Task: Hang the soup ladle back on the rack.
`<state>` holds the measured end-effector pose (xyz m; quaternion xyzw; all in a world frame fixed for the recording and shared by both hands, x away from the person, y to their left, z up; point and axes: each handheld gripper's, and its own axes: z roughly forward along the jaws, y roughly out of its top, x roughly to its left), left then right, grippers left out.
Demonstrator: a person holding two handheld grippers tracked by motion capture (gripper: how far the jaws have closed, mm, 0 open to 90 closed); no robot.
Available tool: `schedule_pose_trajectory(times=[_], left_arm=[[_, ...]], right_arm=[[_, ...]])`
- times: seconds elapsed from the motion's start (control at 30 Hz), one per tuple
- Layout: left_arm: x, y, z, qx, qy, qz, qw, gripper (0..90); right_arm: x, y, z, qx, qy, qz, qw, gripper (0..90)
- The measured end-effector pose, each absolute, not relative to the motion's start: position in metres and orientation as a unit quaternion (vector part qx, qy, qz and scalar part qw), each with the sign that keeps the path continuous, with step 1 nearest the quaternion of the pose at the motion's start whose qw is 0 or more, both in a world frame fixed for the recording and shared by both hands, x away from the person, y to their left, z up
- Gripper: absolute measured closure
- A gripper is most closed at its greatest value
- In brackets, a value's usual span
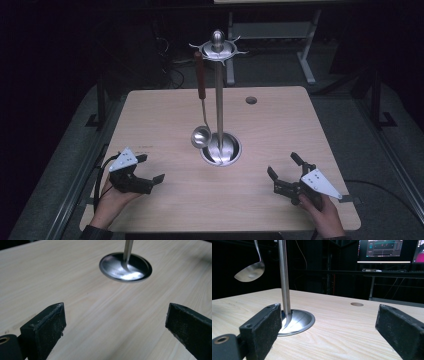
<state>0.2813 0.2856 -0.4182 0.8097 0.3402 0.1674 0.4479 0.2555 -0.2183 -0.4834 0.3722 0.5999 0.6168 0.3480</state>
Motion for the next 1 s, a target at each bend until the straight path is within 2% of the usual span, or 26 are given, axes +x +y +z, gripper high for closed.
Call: schedule_pose_trajectory(times=[0.47,0.67,1.0], left_arm=[[0.266,0.297,-0.444,0.816,0.361,0.165,0.42,0.0],[0.261,0.299,-0.454,0.837,0.351,0.182,0.378,0.0],[0.261,0.299,-0.457,0.832,0.361,0.178,0.382,0.0]], right_arm=[[0.255,-0.218,-0.483,0.372,0.6,0.616,0.35,6.3],[0.255,-0.218,-0.483,0.372,0.6,0.616,0.349,6.3],[0.255,-0.218,-0.483,0.373,0.6,0.616,0.348,6.3]])
